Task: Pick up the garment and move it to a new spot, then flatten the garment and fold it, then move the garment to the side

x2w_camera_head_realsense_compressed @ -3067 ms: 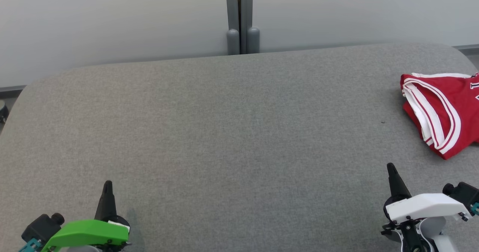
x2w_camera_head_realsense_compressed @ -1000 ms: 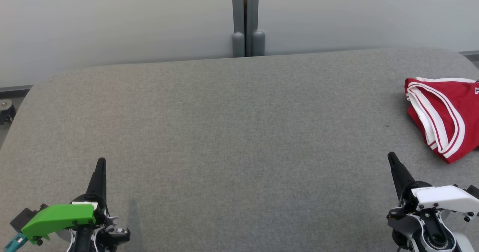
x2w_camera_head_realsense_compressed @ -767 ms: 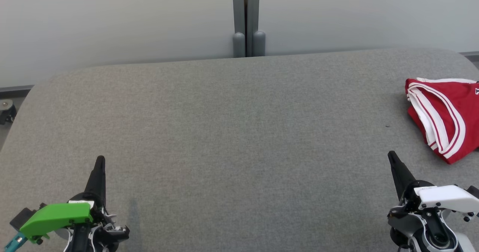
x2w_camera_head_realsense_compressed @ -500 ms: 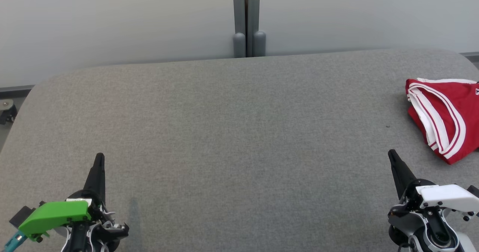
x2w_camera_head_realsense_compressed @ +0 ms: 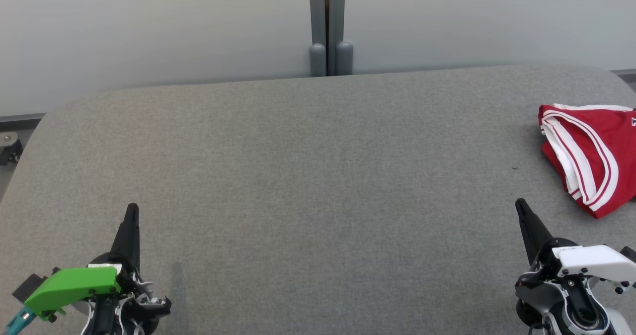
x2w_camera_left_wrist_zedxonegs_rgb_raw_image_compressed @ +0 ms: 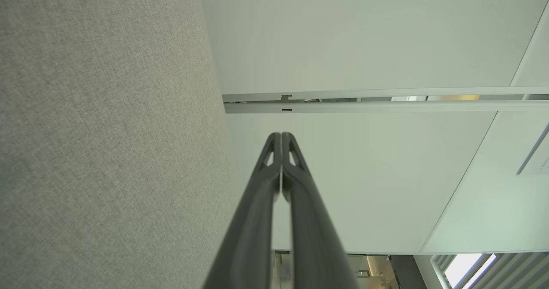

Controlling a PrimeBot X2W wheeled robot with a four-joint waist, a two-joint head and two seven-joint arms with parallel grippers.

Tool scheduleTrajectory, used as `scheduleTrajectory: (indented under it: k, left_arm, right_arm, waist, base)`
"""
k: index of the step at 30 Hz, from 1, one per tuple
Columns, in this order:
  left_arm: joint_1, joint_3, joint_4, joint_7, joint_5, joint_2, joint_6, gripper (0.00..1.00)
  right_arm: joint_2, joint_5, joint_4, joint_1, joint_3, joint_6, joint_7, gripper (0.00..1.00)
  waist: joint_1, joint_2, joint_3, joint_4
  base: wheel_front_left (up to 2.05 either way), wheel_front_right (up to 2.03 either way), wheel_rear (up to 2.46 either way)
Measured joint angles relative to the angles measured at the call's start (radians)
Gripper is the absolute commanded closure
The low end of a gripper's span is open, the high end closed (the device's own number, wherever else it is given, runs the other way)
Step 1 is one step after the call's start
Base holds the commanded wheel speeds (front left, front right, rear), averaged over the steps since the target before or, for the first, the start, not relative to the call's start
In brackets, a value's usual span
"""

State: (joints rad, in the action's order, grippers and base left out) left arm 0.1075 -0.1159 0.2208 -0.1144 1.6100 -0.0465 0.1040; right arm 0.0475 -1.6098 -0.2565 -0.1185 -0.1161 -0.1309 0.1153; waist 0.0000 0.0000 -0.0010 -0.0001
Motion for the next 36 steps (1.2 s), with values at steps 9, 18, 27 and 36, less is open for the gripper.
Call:
scheduleTrajectory:
  k: [9, 18, 27, 36]
  left_arm:
    - [0.0, 0.0, 0.0, 0.0, 0.0, 0.0, 0.0, 1.0]
    - [0.0, 0.0, 0.0, 0.0, 0.0, 0.0, 0.0, 1.0]
    - [0.0, 0.0, 0.0, 0.0, 0.0, 0.0, 0.0, 1.0]
    - [0.0, 0.0, 0.0, 0.0, 0.0, 0.0, 0.0, 1.0]
  right_arm:
    - [0.0, 0.0, 0.0, 0.0, 0.0, 0.0, 0.0, 1.0]
    - [0.0, 0.0, 0.0, 0.0, 0.0, 0.0, 0.0, 1.0]
    - [0.0, 0.0, 0.0, 0.0, 0.0, 0.0, 0.0, 1.0]
    - [0.0, 0.0, 0.0, 0.0, 0.0, 0.0, 0.0, 1.0]
  waist:
    - [0.0, 0.0, 0.0, 0.0]
    - [0.0, 0.0, 0.0, 0.0]
    - [0.0, 0.0, 0.0, 0.0]
    - [0.0, 0.0, 0.0, 0.0]
  base:
    - [0.0, 0.0, 0.0]
    - [0.0, 0.0, 0.0]
    - [0.0, 0.0, 0.0]
    - [0.0, 0.0, 0.0]
